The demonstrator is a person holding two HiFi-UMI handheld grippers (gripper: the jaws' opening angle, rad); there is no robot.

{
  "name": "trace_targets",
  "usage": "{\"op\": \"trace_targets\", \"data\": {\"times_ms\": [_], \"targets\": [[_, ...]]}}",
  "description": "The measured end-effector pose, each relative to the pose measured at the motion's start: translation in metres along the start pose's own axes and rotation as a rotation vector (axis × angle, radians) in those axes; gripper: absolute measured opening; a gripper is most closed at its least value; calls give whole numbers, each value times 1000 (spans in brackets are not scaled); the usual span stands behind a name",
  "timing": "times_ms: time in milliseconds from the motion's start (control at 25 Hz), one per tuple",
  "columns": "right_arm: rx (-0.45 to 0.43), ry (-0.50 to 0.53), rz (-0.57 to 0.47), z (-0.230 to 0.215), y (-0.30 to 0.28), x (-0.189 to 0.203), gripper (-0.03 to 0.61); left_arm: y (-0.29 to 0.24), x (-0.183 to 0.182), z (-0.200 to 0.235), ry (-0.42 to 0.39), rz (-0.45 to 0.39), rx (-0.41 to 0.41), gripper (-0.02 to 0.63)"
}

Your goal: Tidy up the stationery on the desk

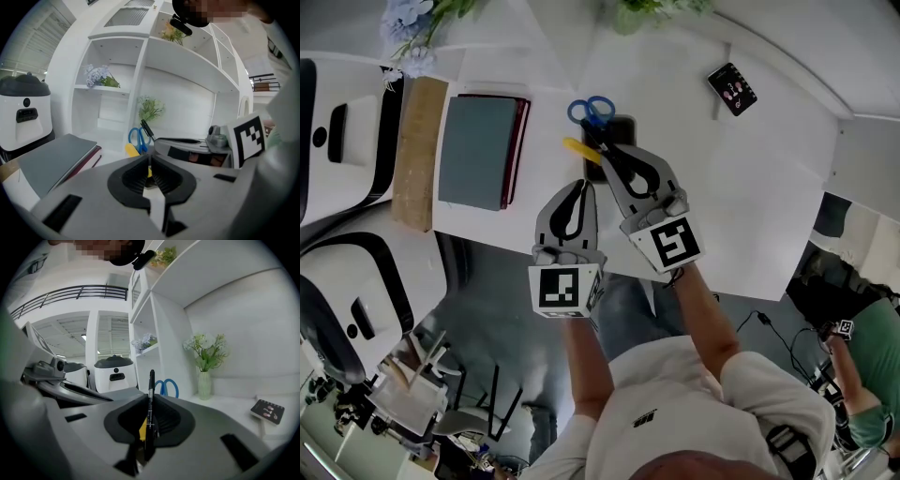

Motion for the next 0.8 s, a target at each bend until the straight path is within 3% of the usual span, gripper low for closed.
{"op": "trace_targets", "data": {"times_ms": [520, 800], "targets": [[-12, 33, -5, -2, 0, 24, 29, -18, 2, 2, -3, 28, -24, 0], [-12, 54, -84, -3, -3, 7, 28, -18, 2, -2, -5, 23, -22, 0]]}}
Point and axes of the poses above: the fingertips, and each gripper's own axes: y backward along the fingers, z to its left, x out of its underside, the point moved 9 cm from there along y, backward along the fingers, and after that the axes turned 14 degrees about y, right-handed, at the moved point
